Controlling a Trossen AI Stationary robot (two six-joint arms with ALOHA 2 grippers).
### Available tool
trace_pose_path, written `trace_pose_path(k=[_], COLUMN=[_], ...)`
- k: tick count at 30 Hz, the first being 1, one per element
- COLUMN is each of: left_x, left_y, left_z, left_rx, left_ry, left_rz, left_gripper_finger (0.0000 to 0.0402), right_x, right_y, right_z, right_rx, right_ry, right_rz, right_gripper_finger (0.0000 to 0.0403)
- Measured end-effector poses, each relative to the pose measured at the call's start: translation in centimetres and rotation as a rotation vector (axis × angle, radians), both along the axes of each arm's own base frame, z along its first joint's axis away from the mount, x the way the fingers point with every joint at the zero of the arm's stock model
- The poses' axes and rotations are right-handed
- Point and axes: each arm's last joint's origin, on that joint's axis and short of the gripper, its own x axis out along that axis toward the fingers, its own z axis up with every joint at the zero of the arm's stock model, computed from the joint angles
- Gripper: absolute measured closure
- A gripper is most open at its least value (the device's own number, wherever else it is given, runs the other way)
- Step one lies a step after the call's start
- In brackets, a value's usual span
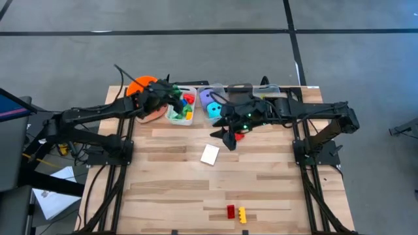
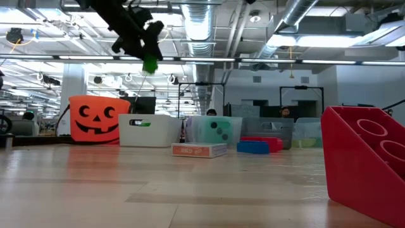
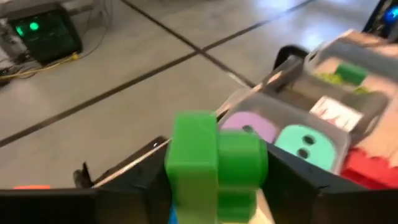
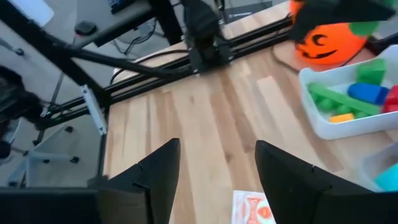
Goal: Pick & Place Toys
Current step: Put the 2 stud green game piece into the white bin, then put the blue game piece into the right transparent bin
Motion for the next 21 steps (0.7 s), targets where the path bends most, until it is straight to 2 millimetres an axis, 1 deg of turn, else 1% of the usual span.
trace_pose_path(k=[4,6,9,11,13,17,19,21], left_x=[0.2,0.3,0.4,0.6,1.0,2.0,2.7,3.2], left_y=[1.3,1.6,1.7,1.5,1.2,0.2,-0.8,-1.9], left_z=[-0.8,-1.1,-1.3,-1.3,-1.3,-0.7,-0.5,-0.3], left_rx=[-0.014,-0.019,-0.035,-0.087,-0.182,-0.360,-0.397,-0.383], left_ry=[0.031,0.042,0.037,-0.020,-0.108,-0.263,-0.289,-0.288], left_rz=[0.044,0.054,0.057,0.032,-0.053,-0.328,-0.449,-0.530], left_gripper_finger=[0.0143,0.0117,0.0088,0.0074,0.0066,0.0062,0.0065,0.0070], right_x=[0.0,0.0,-0.1,-0.2,-0.5,-1.6,-2.3,-2.8], right_y=[0.5,0.7,0.8,0.8,0.8,0.3,0.0,-0.3], right_z=[0.0,0.0,-0.1,-0.3,-0.8,-2.0,-2.8,-4.0], right_rx=[0.011,0.010,0.008,0.006,0.001,-0.070,-0.136,-0.192], right_ry=[0.004,0.005,0.012,0.041,0.094,0.261,0.375,0.482], right_rz=[0.012,0.017,0.019,0.019,0.019,-0.062,-0.145,-0.265], right_gripper_finger=[0.0201,0.0201,0.0201,0.0201,0.0201,0.0201,0.0201,0.0201])
